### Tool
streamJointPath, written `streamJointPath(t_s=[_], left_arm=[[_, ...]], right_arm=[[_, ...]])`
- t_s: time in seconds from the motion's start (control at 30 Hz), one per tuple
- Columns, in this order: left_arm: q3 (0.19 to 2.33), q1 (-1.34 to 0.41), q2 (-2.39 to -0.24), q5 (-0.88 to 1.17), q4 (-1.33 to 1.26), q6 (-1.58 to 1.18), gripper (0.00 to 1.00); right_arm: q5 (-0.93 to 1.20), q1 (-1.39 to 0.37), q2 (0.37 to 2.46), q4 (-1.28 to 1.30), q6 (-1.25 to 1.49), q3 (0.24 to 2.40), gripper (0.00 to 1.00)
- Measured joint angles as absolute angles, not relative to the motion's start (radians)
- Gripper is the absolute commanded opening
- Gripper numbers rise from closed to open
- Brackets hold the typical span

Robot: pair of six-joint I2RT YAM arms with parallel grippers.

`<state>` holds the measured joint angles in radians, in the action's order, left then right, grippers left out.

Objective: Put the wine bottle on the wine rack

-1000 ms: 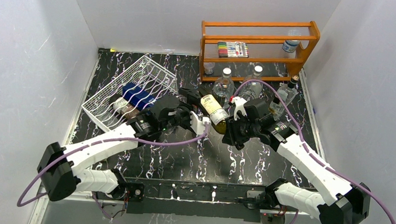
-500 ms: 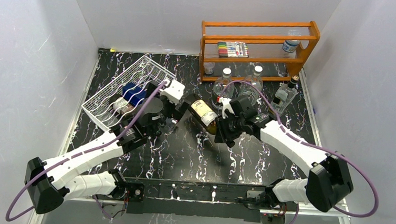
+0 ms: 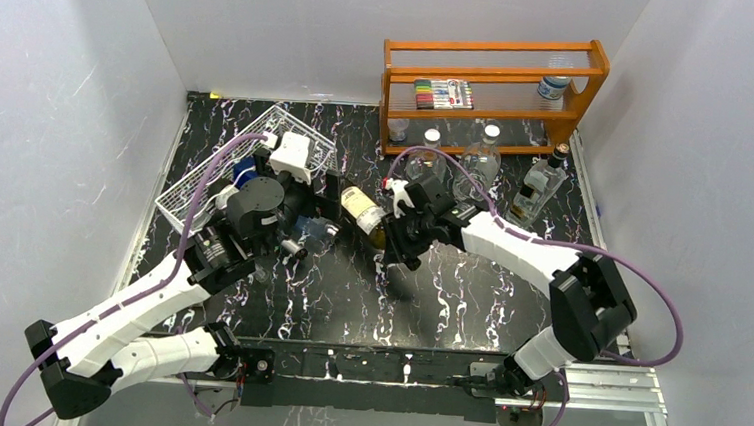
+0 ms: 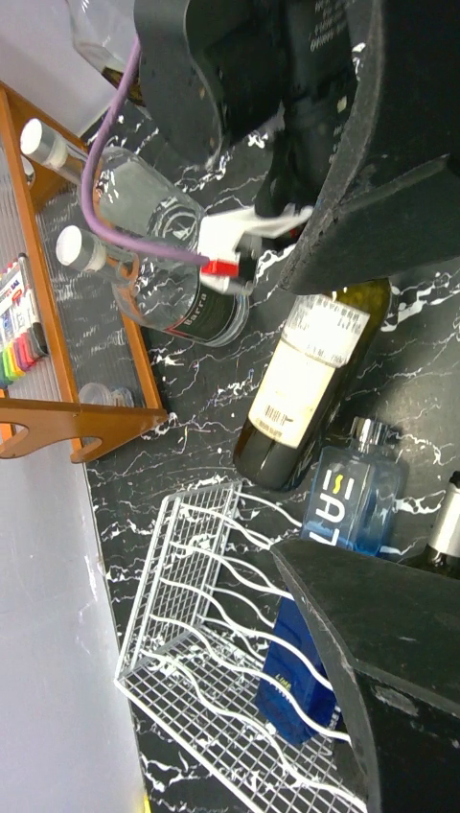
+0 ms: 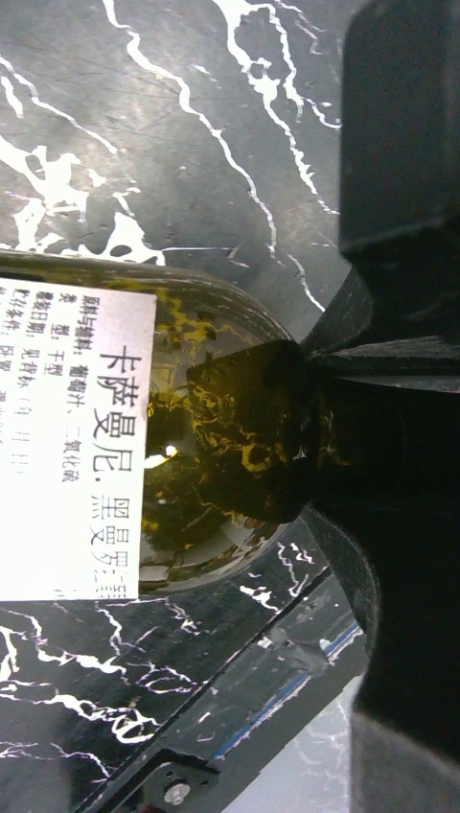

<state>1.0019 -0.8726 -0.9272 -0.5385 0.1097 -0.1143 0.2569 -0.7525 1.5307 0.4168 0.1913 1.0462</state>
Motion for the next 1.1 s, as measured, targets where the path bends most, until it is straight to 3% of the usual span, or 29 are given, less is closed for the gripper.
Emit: streamJointPath(t_s=[1.1], left_arm=[[1.01,-0.873,-0.887,-0.561,0.196,-0.121,0.98]], right_arm=[[0.189,-0.779,1.889,0.44,0.056,1.407,0.0]])
